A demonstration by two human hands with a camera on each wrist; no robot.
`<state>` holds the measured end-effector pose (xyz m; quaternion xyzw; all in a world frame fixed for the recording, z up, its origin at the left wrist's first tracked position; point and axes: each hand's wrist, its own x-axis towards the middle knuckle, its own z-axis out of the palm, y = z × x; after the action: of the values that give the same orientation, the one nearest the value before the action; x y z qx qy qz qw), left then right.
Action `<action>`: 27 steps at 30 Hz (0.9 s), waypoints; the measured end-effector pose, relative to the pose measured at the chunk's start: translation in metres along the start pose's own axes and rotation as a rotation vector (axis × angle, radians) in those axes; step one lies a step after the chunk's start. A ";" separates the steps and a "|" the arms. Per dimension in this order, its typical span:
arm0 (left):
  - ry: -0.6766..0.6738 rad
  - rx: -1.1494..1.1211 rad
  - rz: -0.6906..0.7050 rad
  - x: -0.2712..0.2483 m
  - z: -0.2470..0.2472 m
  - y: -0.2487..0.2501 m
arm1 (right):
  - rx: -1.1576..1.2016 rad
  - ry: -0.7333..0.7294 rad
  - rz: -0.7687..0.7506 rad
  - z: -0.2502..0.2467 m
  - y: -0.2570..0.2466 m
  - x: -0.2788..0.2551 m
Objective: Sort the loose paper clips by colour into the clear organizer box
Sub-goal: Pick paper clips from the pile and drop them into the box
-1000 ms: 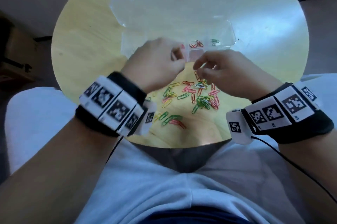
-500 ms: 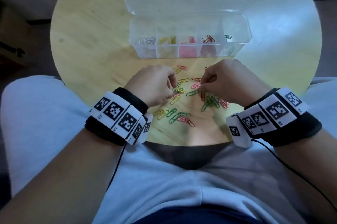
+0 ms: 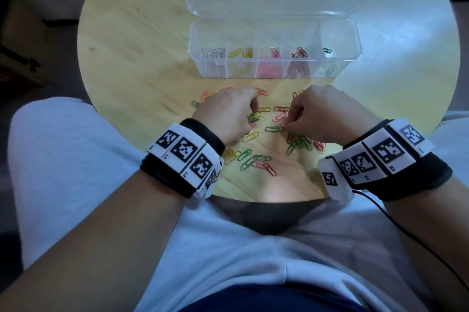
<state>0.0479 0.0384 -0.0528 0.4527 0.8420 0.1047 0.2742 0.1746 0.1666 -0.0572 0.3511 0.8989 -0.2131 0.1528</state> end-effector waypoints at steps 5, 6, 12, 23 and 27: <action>-0.019 0.050 0.022 -0.001 0.003 0.002 | -0.018 -0.035 -0.027 0.001 -0.003 -0.005; -0.013 0.044 0.022 -0.001 0.003 0.001 | -0.004 -0.037 -0.043 0.001 -0.003 -0.007; -0.023 -0.159 -0.011 -0.005 -0.007 -0.006 | 0.345 0.005 -0.056 -0.014 0.003 -0.011; -0.038 -0.230 0.002 -0.012 -0.021 0.000 | 0.926 -0.068 -0.031 -0.020 0.002 -0.008; -0.095 -0.235 0.012 -0.014 -0.021 0.002 | 1.142 -0.116 0.056 -0.020 -0.003 -0.006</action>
<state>0.0438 0.0295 -0.0291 0.4269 0.8073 0.1825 0.3643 0.1746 0.1711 -0.0365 0.3893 0.6217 -0.6796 -0.0066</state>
